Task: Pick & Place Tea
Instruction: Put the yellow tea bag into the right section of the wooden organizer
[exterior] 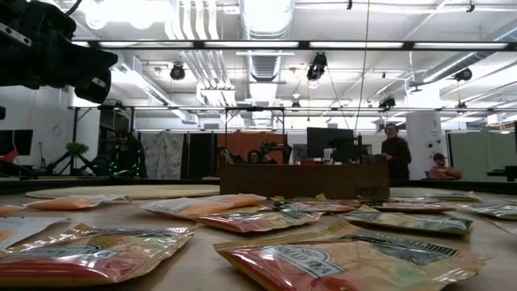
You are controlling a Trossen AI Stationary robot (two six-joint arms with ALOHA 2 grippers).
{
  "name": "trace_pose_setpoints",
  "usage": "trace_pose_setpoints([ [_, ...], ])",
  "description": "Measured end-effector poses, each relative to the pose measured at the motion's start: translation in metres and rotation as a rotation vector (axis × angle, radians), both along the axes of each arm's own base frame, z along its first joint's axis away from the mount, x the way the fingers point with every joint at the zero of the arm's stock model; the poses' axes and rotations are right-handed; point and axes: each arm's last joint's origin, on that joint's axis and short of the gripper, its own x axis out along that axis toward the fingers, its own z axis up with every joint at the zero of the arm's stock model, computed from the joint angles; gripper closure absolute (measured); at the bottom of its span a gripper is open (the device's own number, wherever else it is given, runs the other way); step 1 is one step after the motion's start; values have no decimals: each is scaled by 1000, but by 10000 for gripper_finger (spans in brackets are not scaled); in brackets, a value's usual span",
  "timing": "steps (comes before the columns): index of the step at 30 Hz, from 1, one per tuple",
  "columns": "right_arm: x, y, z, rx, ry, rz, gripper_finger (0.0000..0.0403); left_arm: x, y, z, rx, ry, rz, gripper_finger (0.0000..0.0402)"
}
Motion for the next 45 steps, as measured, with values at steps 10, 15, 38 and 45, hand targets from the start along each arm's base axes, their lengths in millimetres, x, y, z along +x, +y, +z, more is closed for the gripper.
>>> trace_pose_setpoints([
  [10, 1, -25, -36, 32, 349, -114, 394, 0, 0, 0, 0, 0, 0, 401],
  [15, -8, -44, -54, 105, 501, -205, 394, 0, 0, 0, 0, 0, 0, 401],
  [38, -31, -108, -121, 740, 974, -99, 394, 0, 0, 0, 0, 1, 1, 401],
  [45, -40, -103, -143, 773, 1042, -86, 394, 0, 0, 0, 0, 1, 1, 401],
])
